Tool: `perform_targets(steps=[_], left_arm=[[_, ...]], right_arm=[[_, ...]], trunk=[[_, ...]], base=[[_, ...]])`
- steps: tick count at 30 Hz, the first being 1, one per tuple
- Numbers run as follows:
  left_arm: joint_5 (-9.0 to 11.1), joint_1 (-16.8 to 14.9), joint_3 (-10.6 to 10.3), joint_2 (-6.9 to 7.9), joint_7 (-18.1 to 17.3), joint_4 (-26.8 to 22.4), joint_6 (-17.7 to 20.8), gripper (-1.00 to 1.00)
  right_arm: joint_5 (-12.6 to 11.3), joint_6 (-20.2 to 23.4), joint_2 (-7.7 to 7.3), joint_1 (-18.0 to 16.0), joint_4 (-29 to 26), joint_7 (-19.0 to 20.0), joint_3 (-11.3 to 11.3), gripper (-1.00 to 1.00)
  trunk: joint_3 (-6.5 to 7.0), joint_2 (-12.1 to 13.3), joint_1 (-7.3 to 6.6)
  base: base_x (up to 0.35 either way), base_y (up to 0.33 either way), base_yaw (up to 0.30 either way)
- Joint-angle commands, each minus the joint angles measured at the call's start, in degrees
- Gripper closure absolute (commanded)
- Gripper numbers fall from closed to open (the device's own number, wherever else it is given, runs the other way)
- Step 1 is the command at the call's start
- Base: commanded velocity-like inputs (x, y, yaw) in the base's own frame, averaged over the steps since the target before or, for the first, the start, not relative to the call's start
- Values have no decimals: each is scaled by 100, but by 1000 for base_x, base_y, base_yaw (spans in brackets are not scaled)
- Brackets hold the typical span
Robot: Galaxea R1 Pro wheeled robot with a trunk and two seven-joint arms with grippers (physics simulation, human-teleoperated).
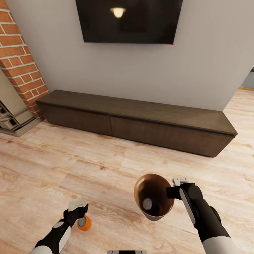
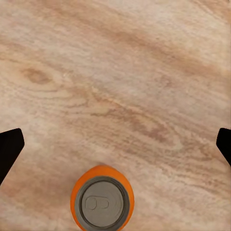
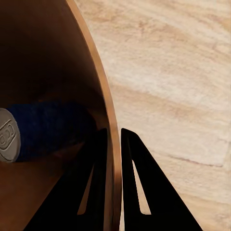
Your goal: Put the three can of soda from the living room inside the tash can in the kitchen.
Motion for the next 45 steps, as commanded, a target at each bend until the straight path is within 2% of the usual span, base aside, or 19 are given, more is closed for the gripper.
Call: perform_targets(steps=[1,7,24,30,36,45], left_arm=[[0,0,0,0,0,0,0,-100],[-1,0,0,1,0,0,0,-100],[-1,0,0,4,5,0,4,-100],[1,0,0,115,4,7,8,-100],[1,0,8,142,6,12,8,-100],[7,0,9,142,0,17,5,-100]], right_arm=[[-98,-1,1,-1,-1,35,1,100],[-98,0,1,-1,-1,37,1,100],[-98,-2,1,-1,-1,36,1,100],[-98,-1,1,-1,-1,37,5,100],[-98,-2,1,-1,-1,34,6,100],[-98,-1,1,-1,-1,35,7,100]], trunk=[[0,0,0],[0,0,0],[-305,-682,373],[-413,-923,505],[-520,-1163,637],[-520,-1163,637]], base=[[6,0,0],[2,0,0],[0,0,0],[0,0,0],[0,0,0],[0,0,0]])
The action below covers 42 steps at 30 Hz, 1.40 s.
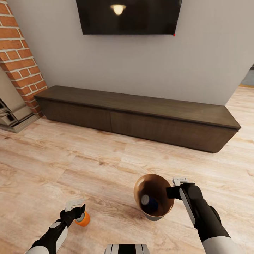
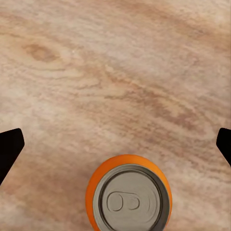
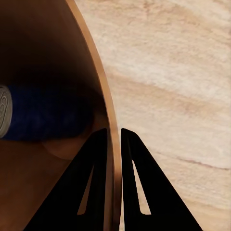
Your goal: Put the three can of soda from the living room inside the tash can in the kitchen.
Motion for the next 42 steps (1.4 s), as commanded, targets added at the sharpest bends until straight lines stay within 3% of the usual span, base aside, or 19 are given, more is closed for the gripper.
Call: perform_targets(steps=[1,31,42], left_arm=[[0,0,0,0,0,0,0,-100],[0,0,0,-9,0,18,2,-100],[0,0,0,-9,0,18,4,-100]], right_arm=[[-103,-1,1,-1,-1,35,1,100],[-102,-1,1,-1,-1,39,-1,100],[-103,-1,1,-1,-1,39,-1,100]], trunk=[[0,0,0],[-3,0,0],[-85,0,0]], base=[[0,0,0],[0,0,0],[0,0,0]])
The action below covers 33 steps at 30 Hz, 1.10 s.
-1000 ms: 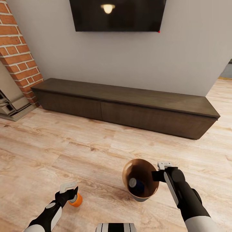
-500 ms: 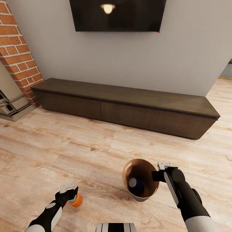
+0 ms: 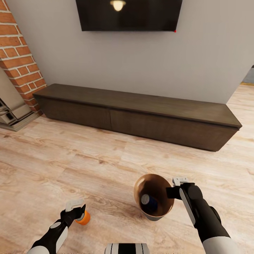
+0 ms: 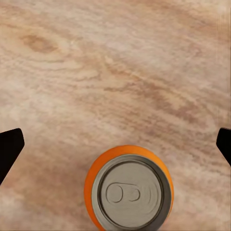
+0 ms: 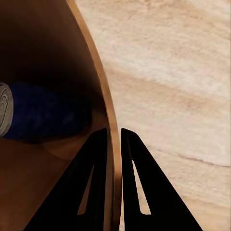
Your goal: Put the three can of soda from the living room inside the tash can in the kitchen.
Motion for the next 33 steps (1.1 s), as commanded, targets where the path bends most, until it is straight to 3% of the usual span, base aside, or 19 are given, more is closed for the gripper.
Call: perform_targets(steps=[1,33], left_arm=[[0,0,0,0,0,0,-2,-100],[0,0,0,0,0,0,-2,-100]], right_arm=[[-100,0,1,-2,-1,36,2,100],[-100,0,1,-2,-1,37,-4,100]], trunk=[[-9,0,-1],[-297,0,-1]], base=[[0,0,0],[0,-2,0]])
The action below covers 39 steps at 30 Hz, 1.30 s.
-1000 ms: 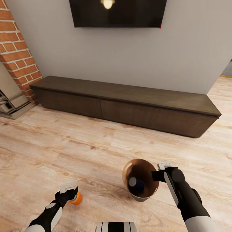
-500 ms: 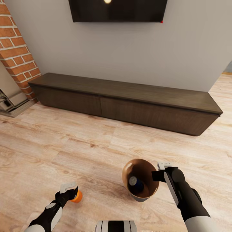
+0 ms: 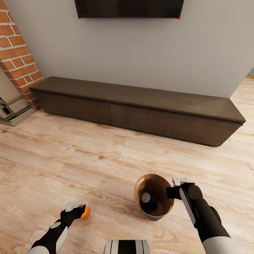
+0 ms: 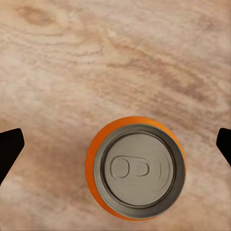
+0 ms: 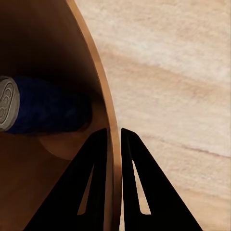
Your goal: Put the three can of soda from the living room inside the tash can in the kitchen.
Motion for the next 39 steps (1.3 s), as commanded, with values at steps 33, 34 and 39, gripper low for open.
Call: perform_targets(steps=[33,34,39], left_arm=[[0,0,0,0,0,0,-7,-100],[0,0,0,0,0,0,-6,-100],[0,0,0,0,0,0,-4,-100]], right_arm=[[-570,43,-7,-1,-1086,36,6,100],[-635,43,-8,-1,-1093,36,8,100],[-694,43,-8,-1,-1099,36,7,100]], trunk=[[-26,0,-1],[-33,0,-1],[-76,0,-1]], base=[[0,-1,0],[0,0,0],[0,0,0]])
